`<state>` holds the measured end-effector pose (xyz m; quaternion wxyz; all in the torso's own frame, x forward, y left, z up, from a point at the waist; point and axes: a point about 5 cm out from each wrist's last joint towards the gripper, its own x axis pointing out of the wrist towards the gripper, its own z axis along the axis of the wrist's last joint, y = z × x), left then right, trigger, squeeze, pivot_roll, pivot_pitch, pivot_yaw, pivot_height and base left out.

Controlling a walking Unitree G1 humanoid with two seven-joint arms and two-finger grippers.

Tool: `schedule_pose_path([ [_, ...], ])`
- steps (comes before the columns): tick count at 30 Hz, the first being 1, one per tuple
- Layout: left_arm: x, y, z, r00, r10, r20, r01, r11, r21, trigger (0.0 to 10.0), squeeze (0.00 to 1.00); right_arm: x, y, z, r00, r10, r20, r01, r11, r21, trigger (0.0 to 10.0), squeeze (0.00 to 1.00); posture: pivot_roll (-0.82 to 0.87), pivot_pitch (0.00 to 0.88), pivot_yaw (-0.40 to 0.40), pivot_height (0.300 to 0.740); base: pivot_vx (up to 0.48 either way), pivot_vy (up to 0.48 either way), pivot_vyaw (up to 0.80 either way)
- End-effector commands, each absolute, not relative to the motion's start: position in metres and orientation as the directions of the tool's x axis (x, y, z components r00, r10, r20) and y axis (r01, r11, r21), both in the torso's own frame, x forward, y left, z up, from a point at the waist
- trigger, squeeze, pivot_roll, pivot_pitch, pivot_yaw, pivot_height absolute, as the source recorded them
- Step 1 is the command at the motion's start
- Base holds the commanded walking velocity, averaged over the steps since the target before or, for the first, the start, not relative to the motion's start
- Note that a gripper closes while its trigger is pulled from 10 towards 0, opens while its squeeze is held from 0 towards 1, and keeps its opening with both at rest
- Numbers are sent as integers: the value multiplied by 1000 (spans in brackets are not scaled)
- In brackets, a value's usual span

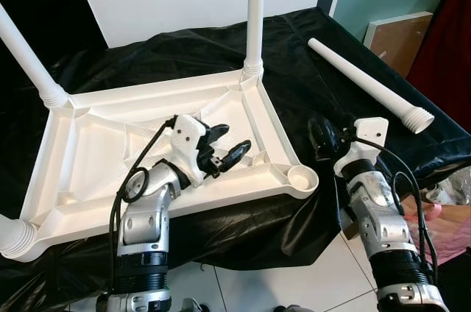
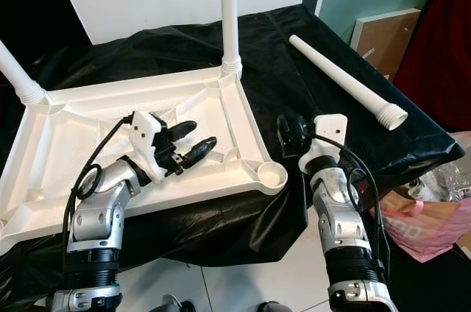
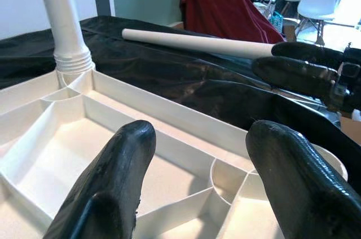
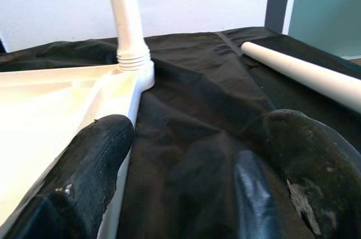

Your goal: Building children table

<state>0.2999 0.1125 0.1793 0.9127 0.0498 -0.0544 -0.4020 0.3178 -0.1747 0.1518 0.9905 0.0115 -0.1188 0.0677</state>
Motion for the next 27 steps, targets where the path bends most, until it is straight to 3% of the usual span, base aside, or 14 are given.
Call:
schedule_pose_path([
  [1, 313, 133, 174, 945, -314, 94, 306, 948, 89, 10000, 0, 316, -173, 148, 966, 134, 223, -139, 990, 7, 10000, 0, -48, 83, 10, 740, 0, -259, 0],
  [9, 314, 131, 173, 939, -330, 95, 321, 942, 99, 10000, 0, 318, -175, 149, 966, 136, 219, -139, 990, -1, 10000, 0, -48, 83, 10, 740, 0, -412, 0],
  [27, 316, 123, 168, 948, -306, 89, 298, 950, 89, 10000, 0, 317, -175, 147, 966, 152, 207, -153, 988, -10, 10000, 0, -48, 68, 9, 740, 0, -38, 0],
])
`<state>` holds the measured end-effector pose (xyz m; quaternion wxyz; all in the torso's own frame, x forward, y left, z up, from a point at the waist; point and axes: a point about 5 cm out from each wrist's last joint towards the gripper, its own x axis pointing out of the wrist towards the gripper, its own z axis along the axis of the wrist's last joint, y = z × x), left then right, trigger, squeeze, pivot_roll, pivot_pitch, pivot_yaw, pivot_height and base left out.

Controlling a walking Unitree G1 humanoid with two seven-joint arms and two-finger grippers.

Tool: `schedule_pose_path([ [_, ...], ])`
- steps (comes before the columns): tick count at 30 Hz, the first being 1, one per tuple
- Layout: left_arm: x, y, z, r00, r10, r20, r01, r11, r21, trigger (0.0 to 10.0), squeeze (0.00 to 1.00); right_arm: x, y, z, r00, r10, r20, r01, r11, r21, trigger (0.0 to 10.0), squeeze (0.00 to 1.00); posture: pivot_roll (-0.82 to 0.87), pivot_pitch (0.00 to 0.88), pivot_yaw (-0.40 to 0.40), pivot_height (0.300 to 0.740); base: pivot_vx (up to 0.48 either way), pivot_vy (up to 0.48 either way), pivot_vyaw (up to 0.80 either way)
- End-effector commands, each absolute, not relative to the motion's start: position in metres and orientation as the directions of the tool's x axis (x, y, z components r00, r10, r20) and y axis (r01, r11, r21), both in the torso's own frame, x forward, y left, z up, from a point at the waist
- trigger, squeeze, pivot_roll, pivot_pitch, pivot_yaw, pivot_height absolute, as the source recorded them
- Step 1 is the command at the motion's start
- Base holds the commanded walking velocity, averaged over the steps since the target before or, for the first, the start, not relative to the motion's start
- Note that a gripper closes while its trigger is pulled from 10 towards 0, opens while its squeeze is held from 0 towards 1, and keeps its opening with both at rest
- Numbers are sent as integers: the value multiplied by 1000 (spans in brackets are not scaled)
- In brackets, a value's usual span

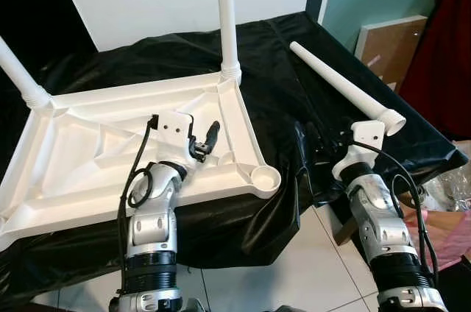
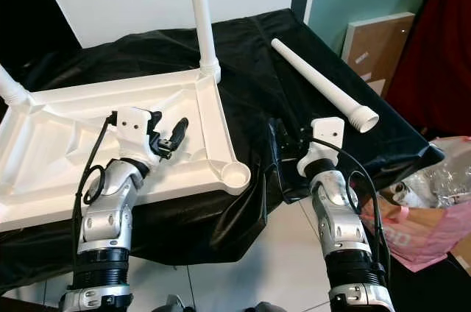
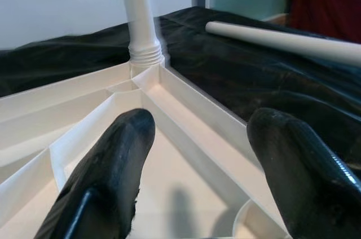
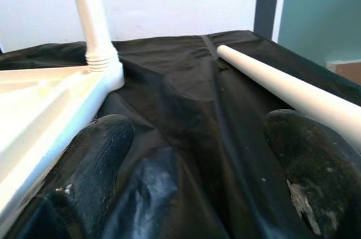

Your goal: Building children table

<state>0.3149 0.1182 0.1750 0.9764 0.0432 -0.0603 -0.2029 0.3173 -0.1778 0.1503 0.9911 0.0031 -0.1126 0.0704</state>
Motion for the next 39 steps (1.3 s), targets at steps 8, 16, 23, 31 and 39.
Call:
schedule_pose_path([
  [8, 317, 124, 170, 953, -290, 92, 283, 955, 85, 10000, 0, 317, -176, 147, 967, 153, 205, -154, 988, -14, 10000, 0, -51, 70, 4, 740, 0, 0, 0],
  [16, 318, 127, 169, 952, -295, 81, 288, 954, 80, 10000, 0, 316, -176, 147, 967, 154, 201, -155, 988, -12, 10000, 0, -49, 80, -1, 740, 0, -232, 0],
  [23, 320, 127, 169, 949, -305, 74, 299, 950, 87, 10000, 0, 315, -175, 147, 968, 153, 197, -155, 988, -7, 10000, 0, -54, 106, -10, 740, 0, -362, 0],
  [31, 320, 129, 170, 952, -298, 76, 291, 953, 90, 10000, 0, 313, -178, 147, 971, 147, 189, -148, 989, -8, 10000, 0, -60, 128, -17, 740, 0, -329, 0],
  [39, 319, 124, 174, 955, -275, 107, 265, 959, 100, 10000, 0, 314, -180, 147, 972, 148, 183, -147, 989, -16, 10000, 0, -61, 135, -23, 740, 0, 0, 0],
])
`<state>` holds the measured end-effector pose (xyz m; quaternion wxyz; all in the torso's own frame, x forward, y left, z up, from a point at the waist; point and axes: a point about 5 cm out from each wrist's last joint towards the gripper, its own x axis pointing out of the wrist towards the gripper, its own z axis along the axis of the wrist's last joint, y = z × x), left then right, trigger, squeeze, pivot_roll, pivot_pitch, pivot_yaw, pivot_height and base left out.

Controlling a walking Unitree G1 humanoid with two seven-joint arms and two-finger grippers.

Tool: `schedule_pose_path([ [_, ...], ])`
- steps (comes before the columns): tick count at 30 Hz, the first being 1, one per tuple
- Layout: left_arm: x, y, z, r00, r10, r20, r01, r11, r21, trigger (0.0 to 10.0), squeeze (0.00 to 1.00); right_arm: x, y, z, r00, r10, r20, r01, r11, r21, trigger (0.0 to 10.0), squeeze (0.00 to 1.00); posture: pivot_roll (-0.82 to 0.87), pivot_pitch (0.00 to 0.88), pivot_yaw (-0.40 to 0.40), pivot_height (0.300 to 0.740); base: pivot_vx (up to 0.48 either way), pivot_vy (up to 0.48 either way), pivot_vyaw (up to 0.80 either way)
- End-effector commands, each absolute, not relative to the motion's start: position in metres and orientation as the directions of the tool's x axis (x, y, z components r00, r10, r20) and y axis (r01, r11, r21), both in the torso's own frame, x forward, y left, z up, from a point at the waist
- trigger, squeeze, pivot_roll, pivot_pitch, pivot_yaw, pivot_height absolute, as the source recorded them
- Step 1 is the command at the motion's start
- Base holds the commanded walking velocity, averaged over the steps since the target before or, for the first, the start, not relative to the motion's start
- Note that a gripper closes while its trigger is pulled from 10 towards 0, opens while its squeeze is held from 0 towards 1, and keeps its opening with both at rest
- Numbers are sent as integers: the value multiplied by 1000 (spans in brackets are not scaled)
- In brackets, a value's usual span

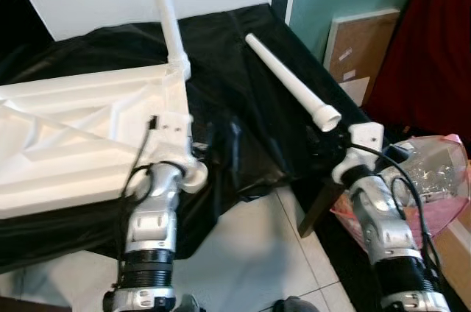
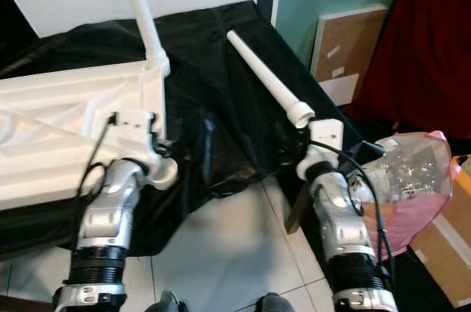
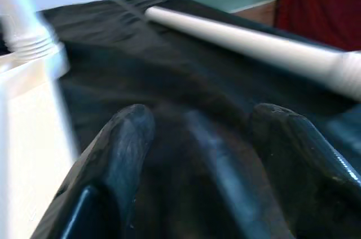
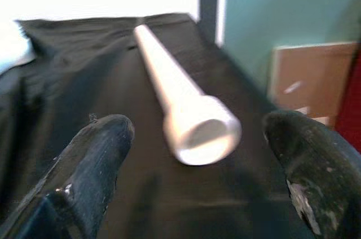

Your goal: Building children table

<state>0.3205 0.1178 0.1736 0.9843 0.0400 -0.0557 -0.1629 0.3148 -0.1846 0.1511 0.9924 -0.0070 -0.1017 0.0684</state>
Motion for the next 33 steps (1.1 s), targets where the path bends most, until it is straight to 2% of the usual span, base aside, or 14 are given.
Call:
schedule_pose_path([
  [1, 319, 123, 175, 956, -273, 110, 263, 960, 100, 10000, 0, 314, -181, 147, 972, 149, 182, -148, 989, -18, 10000, 0, -61, 135, -23, 740, 0, 0, 0],
  [17, 308, 115, 182, 913, -382, 146, 371, 924, 96, 10000, 0, 319, -193, 139, 979, 147, 138, -143, 989, -34, 10000, 0, -50, 154, -24, 740, 0, 0, 0],
  [22, 304, 112, 188, 888, -429, 163, 416, 903, 109, 10000, 0, 325, -194, 138, 976, 180, 119, -178, 984, -30, 10000, 0, -44, 163, -25, 740, 0, 0, 0],
  [33, 291, 99, 203, 841, -505, 192, 488, 863, 132, 10000, 0, 348, -204, 160, 974, 152, 165, -140, 986, -87, 10000, 0, -32, 207, -23, 740, 0, 0, 0],
])
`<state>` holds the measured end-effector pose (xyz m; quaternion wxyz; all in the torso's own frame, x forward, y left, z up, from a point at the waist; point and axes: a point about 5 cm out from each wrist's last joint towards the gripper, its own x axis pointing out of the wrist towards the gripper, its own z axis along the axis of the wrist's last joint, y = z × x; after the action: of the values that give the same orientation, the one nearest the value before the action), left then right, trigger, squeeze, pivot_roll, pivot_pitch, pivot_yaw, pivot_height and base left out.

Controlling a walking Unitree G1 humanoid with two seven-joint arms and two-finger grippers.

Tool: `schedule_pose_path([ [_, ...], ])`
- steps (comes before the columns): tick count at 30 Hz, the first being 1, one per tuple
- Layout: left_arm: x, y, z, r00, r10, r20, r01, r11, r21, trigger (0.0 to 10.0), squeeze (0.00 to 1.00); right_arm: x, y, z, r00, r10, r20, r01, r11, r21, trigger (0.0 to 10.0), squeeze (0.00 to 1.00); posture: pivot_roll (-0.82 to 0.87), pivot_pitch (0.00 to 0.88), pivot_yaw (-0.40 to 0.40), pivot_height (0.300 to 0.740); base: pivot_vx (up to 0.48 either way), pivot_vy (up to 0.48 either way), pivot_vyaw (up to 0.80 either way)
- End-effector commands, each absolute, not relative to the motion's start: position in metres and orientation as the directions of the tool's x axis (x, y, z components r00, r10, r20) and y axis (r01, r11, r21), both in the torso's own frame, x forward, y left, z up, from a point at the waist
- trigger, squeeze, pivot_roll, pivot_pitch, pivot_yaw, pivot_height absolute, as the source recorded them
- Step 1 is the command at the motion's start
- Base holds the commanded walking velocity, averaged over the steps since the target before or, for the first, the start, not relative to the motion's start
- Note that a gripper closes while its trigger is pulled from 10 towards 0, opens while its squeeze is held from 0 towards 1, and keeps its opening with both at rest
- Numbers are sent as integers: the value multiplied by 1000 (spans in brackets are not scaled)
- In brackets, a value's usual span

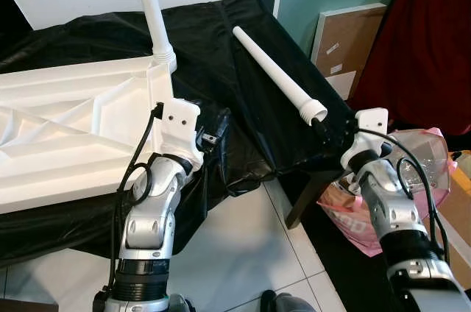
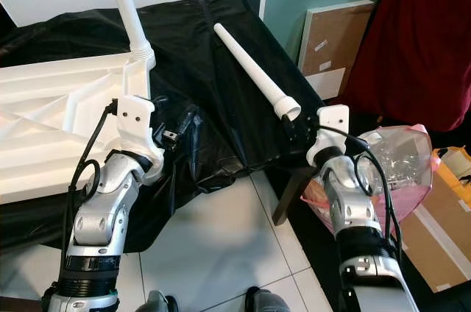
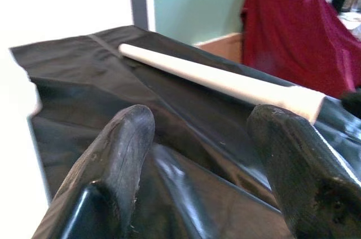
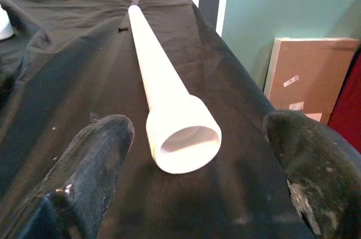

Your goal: Building children table

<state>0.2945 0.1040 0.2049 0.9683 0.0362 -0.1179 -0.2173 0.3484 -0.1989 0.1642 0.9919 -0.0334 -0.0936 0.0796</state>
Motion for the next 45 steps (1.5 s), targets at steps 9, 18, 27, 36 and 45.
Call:
schedule_pose_path([
  [9, 279, 86, 206, 803, -568, 182, 554, 823, 124, 10000, 0, 362, -211, 171, 970, 185, 157, -165, 977, -134, 10000, 161, -19, 240, -19, 740, 0, 0, 0],
  [18, 261, 75, 221, 721, -667, 189, 653, 745, 138, 10000, 0, 383, -207, 192, 948, 292, 130, -262, 943, -203, 10000, 0, 27, 343, -10, 740, 0, 0, 0],
  [27, 260, 72, 224, 730, -661, 174, 648, 750, 130, 10000, 0, 398, -192, 212, 916, 383, 117, -351, 908, -227, 10000, 0, 50, 366, -10, 740, 0, 0, 0],
  [36, 256, 73, 225, 744, -650, 155, 638, 760, 122, 10000, 0, 406, -173, 216, 905, 418, 82, -396, 897, -199, 3294, 0, 72, 372, -11, 740, 0, 0, 0],
  [45, 257, 76, 226, 751, -644, 147, 632, 765, 127, 10000, 0, 407, -167, 216, 902, 416, 115, -393, 902, -179, 0, 0, 83, 358, -12, 740, 0, 0, 0],
])
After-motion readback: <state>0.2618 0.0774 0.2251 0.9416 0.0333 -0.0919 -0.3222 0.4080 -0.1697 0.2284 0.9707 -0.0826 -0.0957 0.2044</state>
